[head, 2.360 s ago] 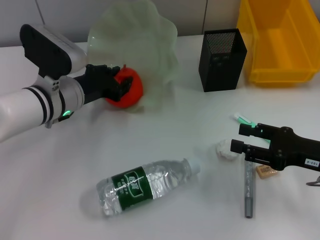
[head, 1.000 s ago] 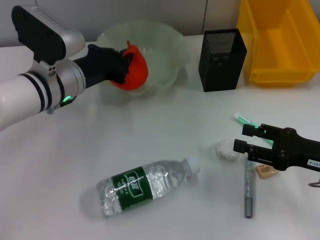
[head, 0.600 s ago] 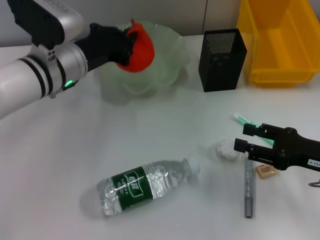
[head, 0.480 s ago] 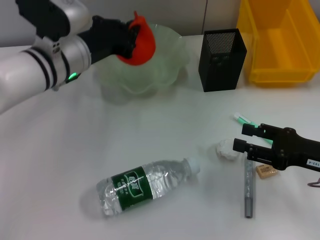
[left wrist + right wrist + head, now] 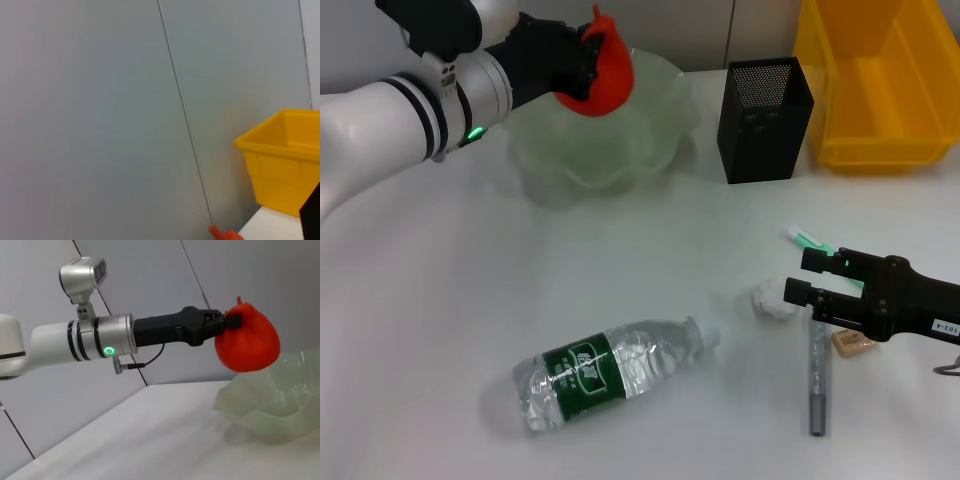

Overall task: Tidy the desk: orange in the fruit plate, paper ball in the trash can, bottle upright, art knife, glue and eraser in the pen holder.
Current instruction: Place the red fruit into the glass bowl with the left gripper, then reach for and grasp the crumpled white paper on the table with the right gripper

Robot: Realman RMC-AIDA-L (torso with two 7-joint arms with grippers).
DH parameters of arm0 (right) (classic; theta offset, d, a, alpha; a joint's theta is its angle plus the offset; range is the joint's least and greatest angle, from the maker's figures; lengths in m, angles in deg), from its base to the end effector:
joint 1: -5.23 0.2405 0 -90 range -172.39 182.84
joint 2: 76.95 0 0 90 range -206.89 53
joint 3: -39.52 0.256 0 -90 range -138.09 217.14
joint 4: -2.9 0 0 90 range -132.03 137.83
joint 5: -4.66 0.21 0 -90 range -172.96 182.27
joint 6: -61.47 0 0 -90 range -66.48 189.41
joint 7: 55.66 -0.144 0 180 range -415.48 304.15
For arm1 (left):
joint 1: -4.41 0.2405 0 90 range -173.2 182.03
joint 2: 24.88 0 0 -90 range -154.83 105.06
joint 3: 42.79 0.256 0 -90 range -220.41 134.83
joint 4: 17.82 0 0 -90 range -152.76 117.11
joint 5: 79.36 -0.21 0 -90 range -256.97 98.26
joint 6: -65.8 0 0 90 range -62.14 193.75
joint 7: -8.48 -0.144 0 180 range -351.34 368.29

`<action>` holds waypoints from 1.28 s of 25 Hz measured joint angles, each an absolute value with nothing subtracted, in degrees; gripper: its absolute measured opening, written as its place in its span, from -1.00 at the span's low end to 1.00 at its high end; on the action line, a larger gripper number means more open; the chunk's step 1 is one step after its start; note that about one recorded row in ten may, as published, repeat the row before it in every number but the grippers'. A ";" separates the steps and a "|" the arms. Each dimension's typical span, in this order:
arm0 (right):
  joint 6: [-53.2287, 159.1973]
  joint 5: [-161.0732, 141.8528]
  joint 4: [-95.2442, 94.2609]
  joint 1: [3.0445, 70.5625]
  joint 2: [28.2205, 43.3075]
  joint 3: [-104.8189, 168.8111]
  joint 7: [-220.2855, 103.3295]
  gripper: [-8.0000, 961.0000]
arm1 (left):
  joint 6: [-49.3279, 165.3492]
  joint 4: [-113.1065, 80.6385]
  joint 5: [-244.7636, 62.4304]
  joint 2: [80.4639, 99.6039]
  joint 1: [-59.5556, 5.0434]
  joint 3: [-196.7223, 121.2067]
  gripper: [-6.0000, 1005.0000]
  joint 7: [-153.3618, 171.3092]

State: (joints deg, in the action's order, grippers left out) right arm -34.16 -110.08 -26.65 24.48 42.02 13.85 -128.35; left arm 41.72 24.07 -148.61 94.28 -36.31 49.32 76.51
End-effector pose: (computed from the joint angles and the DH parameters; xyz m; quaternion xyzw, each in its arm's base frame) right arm 0.3241 0.2578 0.0054 -0.8737 0.3146 0.3264 0.1767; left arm -0.1475 0.4453 -0.0571 -0.9011 -0.0903 -0.1630 0.3916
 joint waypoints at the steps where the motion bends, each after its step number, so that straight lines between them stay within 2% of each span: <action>1: -34.18 -110.08 -26.58 24.58 42.02 13.75 -128.35 0.38 | 41.72 24.07 -148.61 94.28 -36.31 49.32 -0.87 76.51; 32: -34.24 -110.29 -25.92 24.73 42.10 13.42 -128.35 0.38 | 41.32 24.18 -148.43 94.30 -37.61 48.07 -0.64 72.16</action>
